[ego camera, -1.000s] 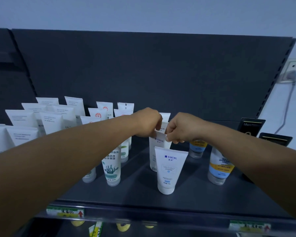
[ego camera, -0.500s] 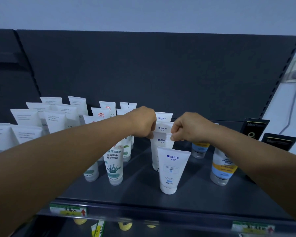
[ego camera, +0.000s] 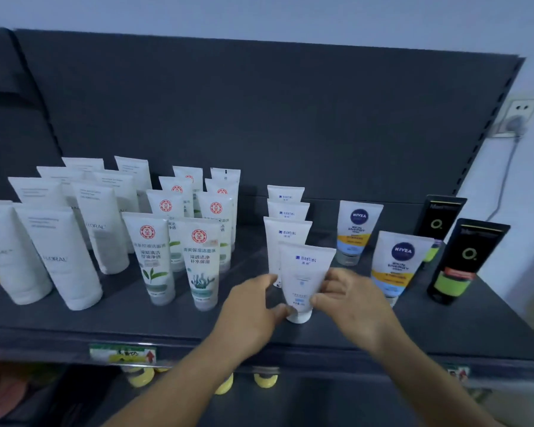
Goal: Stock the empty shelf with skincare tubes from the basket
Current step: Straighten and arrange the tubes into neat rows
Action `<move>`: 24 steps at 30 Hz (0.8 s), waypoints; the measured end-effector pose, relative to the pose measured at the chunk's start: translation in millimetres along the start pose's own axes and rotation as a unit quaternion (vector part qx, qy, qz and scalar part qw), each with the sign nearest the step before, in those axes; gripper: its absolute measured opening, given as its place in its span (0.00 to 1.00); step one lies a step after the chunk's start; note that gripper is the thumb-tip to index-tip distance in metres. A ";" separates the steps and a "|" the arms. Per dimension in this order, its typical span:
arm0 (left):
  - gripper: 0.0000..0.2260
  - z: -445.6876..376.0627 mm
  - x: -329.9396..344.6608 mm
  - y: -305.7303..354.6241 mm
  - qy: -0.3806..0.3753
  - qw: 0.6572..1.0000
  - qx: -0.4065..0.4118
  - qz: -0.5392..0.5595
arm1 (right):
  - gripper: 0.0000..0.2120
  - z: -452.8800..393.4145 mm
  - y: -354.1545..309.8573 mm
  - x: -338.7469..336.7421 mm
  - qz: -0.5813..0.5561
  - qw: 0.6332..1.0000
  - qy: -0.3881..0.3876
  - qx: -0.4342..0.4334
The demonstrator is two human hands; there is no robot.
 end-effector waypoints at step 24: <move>0.19 2.8 10.5 -24.1 0.083 0.996 -0.024 0.023 | 0.13 4.6 10.4 36.8 0.008 0.997 0.070 -0.018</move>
Point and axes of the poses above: each hand's wrist, its own z-axis away from the middle knuckle, its own x-axis out of the palm, y = z × x, the point moved 6 cm from there along -z, towards the middle knuckle, and after that the axes turned 10 degrees about -z, right-handed, at the moved point
